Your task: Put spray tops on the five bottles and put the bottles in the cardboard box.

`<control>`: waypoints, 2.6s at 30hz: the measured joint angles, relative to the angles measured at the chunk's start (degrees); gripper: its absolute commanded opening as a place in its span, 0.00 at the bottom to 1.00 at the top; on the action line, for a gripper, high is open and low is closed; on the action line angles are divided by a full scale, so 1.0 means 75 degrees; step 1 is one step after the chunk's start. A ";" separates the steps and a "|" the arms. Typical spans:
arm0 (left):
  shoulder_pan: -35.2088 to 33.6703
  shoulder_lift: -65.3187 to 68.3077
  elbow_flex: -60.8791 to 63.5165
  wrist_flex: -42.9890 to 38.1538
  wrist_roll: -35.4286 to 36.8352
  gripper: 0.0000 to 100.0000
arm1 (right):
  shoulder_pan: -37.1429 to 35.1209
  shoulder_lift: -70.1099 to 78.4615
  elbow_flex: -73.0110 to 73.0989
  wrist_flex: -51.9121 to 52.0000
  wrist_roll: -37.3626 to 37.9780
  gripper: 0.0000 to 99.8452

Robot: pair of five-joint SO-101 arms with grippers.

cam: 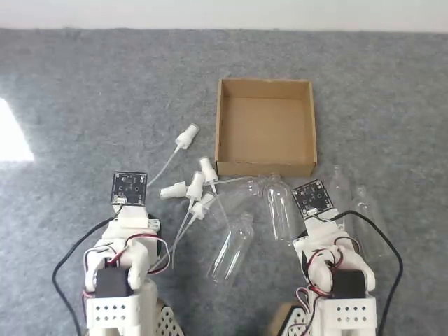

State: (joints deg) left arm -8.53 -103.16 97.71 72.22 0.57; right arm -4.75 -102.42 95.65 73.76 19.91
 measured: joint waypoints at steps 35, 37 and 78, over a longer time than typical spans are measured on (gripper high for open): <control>0.0000 0.0000 0.0000 -0.0258 0.0000 0.01 | 0.2895 0.7900 -0.6435 -0.1055 0.2379 0.27; 0.0000 0.0000 0.0000 -0.0258 0.0000 0.01 | 0.2942 0.9061 -0.6775 -0.1078 0.2415 0.29; -0.0539 0.0047 -0.1618 -0.1770 -0.4067 0.09 | 0.4864 1.2730 -0.7560 -0.3212 0.3071 0.01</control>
State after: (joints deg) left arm -12.57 -102.81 85.58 58.95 -29.93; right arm 31.74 -6.95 38.95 49.67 42.95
